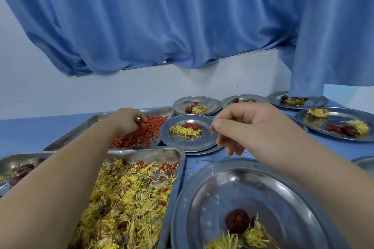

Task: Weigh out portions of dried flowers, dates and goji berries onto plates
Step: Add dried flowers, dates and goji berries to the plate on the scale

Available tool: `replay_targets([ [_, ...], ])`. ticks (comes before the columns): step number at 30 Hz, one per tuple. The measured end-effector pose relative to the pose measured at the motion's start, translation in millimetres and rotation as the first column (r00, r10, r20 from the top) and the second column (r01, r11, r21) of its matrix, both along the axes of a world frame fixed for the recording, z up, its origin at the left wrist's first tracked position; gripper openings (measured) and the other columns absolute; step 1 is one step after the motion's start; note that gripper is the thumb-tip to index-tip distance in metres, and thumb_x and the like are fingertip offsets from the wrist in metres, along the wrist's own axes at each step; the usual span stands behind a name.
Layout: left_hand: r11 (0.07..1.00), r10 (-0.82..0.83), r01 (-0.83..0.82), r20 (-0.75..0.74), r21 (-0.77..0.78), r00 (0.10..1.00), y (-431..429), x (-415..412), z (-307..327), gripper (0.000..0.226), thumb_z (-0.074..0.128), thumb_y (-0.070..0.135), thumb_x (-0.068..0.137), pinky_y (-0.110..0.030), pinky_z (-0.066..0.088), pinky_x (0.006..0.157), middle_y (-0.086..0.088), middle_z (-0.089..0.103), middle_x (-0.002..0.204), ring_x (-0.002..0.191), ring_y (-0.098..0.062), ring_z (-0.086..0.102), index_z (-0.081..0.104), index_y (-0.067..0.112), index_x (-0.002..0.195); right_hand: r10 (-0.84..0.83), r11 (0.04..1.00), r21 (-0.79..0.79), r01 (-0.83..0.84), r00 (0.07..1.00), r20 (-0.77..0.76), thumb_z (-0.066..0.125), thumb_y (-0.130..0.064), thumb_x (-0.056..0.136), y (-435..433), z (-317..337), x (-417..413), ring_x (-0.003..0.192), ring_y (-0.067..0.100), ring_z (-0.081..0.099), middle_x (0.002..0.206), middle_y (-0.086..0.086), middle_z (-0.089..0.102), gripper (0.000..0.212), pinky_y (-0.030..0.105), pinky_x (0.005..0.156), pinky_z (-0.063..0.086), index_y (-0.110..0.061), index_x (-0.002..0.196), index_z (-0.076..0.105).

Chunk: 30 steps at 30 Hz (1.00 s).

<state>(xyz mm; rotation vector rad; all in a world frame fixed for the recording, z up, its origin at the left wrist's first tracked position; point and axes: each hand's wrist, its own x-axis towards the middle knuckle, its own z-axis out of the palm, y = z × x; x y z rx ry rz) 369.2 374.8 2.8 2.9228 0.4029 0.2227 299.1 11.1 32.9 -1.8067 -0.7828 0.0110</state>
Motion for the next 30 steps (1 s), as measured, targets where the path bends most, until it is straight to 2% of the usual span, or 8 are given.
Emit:
replay_targets([
  [2, 0.999, 0.003, -0.004, -0.017, -0.036, 1.000, -2, -5, 1, 0.051, 0.044, -0.014, 0.084, -0.023, 0.042, 0.071, 0.001, 0.061, 0.104, 0.097, -0.016, 0.056, 0.065, 0.021, 0.114, -0.003, 1.000, -0.004, 0.003, 1.000, -0.002, 0.058, -0.030, 0.083, 0, 1, -1, 0.055, 0.007, 0.064, 0.067, -0.007, 0.070, 0.016, 0.021, 0.057, 0.047, -0.023, 0.074, 0.069],
  [4, 0.999, 0.003, -0.004, -0.021, -0.044, 1.000, -3, -8, 0, 0.052, 0.043, -0.015, 0.083, -0.025, 0.045, 0.075, -0.001, 0.062, 0.107, 0.099, -0.018, 0.057, 0.064, 0.022, 0.113, -0.003, 1.000, -0.014, 0.003, 1.000, -0.009, 0.058, -0.029, 0.084, 1, 2, -2, 0.055, 0.005, 0.064, 0.067, -0.008, 0.070, 0.015, 0.018, 0.055, 0.047, -0.023, 0.075, 0.069],
  [11, 0.999, 0.014, -0.012, 0.075, -0.031, 0.997, -4, -13, -3, 0.028, 0.072, 0.003, 0.082, -0.026, 0.041, 0.079, -0.004, 0.066, 0.104, 0.091, -0.016, 0.058, 0.069, 0.017, 0.106, -0.009, 0.998, -0.067, 0.009, 1.000, 0.006, 0.059, -0.029, 0.085, 1, 1, -2, 0.056, 0.004, 0.065, 0.069, -0.010, 0.070, 0.015, 0.016, 0.053, 0.048, -0.025, 0.076, 0.069],
  [15, 0.997, 0.039, -0.034, 0.067, -0.074, 0.997, -8, -18, -2, 0.035, 0.056, -0.007, 0.088, -0.028, 0.045, 0.082, -0.005, 0.068, 0.105, 0.098, -0.018, 0.060, 0.069, 0.016, 0.112, -0.006, 0.997, -0.072, 0.006, 1.000, 0.005, 0.059, -0.029, 0.085, 0, 2, -2, 0.055, 0.003, 0.064, 0.069, -0.010, 0.070, 0.015, 0.010, 0.050, 0.047, -0.025, 0.075, 0.069],
  [18, 0.994, 0.040, -0.036, 0.035, -0.105, 0.999, -9, -22, -1, 0.039, 0.050, -0.010, 0.087, -0.026, 0.048, 0.070, -0.004, 0.068, 0.100, 0.091, -0.019, 0.062, 0.068, 0.017, 0.107, -0.001, 0.997, -0.072, 0.001, 1.000, 0.001, 0.060, -0.028, 0.086, -1, 2, -3, 0.054, 0.003, 0.064, 0.069, -0.010, 0.070, 0.015, 0.009, 0.049, 0.046, -0.024, 0.075, 0.069],
  [21, 0.978, 0.053, -0.036, 0.079, -0.205, 0.995, -10, -27, 1, 0.029, 0.057, -0.012, 0.085, -0.020, 0.047, 0.059, -0.005, 0.068, 0.092, 0.078, -0.013, 0.063, 0.069, 0.013, 0.092, 0.004, 0.997, -0.079, -0.004, 1.000, 0.001, 0.059, -0.029, 0.086, -1, 4, -5, 0.054, 0.003, 0.064, 0.069, -0.010, 0.070, 0.015, 0.012, 0.051, 0.048, -0.023, 0.076, 0.069],
  [25, 0.949, 0.004, 0.049, 0.170, -0.311, 0.985, -25, -36, 11, 0.021, 0.065, -0.009, 0.084, -0.017, 0.052, 0.060, -0.009, 0.071, 0.088, 0.074, -0.014, 0.067, 0.070, 0.011, 0.088, 0.006, 0.997, -0.072, -0.005, 1.000, 0.011, 0.059, -0.030, 0.085, -4, 8, -5, 0.056, 0.005, 0.065, 0.068, -0.010, 0.070, 0.015, 0.027, 0.062, 0.055, -0.022, 0.077, 0.070],
  [30, 0.881, -0.128, 0.230, 0.260, -0.413, 0.957, -78, -61, 29, 0.022, 0.067, -0.005, 0.085, -0.012, 0.052, 0.064, 0.004, 0.075, 0.079, 0.074, -0.005, 0.071, 0.072, 0.015, 0.091, 0.000, 1.000, -0.003, 0.000, 1.000, -0.002, 0.061, -0.028, 0.084, -13, 19, -7, 0.055, 0.004, 0.062, 0.066, -0.007, 0.071, 0.015, 0.026, 0.060, 0.054, -0.021, 0.074, 0.070],
])
